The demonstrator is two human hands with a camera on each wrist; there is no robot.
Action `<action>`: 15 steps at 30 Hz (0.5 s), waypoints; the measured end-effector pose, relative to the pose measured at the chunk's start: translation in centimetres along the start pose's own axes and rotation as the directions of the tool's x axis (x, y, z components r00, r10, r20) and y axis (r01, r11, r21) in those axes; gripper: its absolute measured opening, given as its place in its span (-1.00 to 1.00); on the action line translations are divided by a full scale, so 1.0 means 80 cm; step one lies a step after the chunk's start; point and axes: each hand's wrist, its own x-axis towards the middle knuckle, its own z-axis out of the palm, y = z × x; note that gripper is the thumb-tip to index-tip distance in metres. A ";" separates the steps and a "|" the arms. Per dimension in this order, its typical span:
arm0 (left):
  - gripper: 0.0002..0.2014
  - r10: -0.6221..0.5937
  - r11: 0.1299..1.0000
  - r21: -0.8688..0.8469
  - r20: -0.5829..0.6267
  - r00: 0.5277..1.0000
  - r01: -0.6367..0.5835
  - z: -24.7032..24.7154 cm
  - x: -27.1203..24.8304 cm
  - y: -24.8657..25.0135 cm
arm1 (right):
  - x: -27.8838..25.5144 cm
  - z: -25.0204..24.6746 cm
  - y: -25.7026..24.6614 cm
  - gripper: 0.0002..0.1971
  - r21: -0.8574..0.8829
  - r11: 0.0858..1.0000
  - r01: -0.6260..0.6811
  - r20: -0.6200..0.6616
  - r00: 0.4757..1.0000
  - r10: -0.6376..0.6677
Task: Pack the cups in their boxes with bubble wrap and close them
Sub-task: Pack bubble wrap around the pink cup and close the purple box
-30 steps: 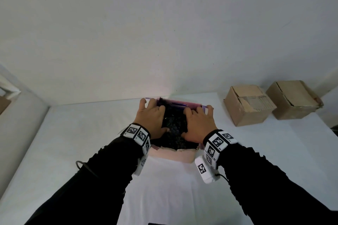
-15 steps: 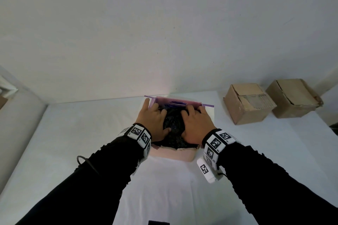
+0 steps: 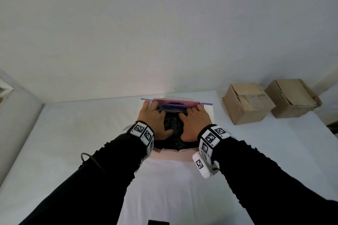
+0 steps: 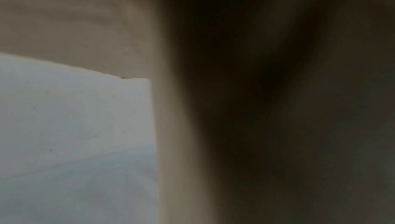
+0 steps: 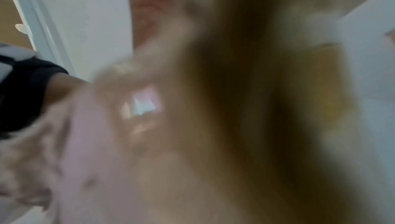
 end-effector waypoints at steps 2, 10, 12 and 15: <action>-0.42 -0.010 1.000 -0.011 0.013 1.000 0.010 -0.008 -0.001 0.001 | -0.001 -0.001 0.006 -0.33 0.016 0.999 0.043 -0.032 0.999 -0.042; -0.63 -0.105 0.992 0.103 0.307 0.946 0.077 -0.030 -0.021 0.023 | -0.011 -0.019 0.038 -0.63 -0.079 0.996 -0.048 -0.312 0.950 0.021; -0.56 -0.117 0.992 -0.001 0.322 0.939 0.124 -0.034 -0.025 0.026 | -0.014 -0.019 0.043 -0.74 -0.106 0.993 -0.054 -0.346 0.938 0.014; -0.52 -0.115 0.974 -0.173 0.198 0.973 0.150 -0.041 -0.035 0.017 | -0.021 -0.022 0.036 -0.70 0.020 0.998 -0.056 -0.404 0.913 0.059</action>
